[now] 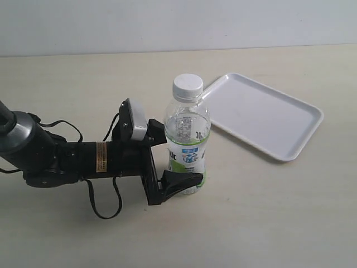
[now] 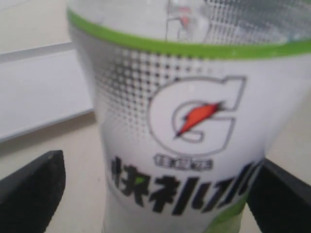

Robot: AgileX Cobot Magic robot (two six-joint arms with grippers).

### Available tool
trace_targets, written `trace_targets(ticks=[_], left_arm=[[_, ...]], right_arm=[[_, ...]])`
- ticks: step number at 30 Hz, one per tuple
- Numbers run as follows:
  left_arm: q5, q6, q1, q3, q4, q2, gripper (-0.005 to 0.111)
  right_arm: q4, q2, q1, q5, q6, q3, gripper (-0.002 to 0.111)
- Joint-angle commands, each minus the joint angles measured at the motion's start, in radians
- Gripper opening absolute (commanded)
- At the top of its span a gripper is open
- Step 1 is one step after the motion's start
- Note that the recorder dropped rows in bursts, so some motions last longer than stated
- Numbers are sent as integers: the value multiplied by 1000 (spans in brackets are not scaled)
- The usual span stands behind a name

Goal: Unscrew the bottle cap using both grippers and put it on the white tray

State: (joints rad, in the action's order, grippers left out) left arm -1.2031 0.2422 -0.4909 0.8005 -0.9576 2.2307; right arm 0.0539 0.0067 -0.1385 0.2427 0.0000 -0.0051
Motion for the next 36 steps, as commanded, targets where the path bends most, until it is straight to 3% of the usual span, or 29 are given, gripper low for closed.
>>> trace_targets(ticks=[1,10,13,16,22,36], left_arm=[[-18,-3,-21,5,29,-1,94],[-18,-3,-28,5,70,-1,94],[-18,-3,-28,5,74,-1,88],[-18,1,-28,5,78,-1,67],[-18,-7,-28,5,63,-1,0],[-17,-29,-28,5,63,-1,0]], right_arm=[[-4,-7,-6,-4,0,5,0],[-4,-7,-6,-4,0,5,0],[-2,-7,-6,-4,0,5,0],[-2,-7,-6,-11,0,5,0],[-2,-7,-6,-7,0,5,0],[-4,-7,-6,-6,0,5,0]])
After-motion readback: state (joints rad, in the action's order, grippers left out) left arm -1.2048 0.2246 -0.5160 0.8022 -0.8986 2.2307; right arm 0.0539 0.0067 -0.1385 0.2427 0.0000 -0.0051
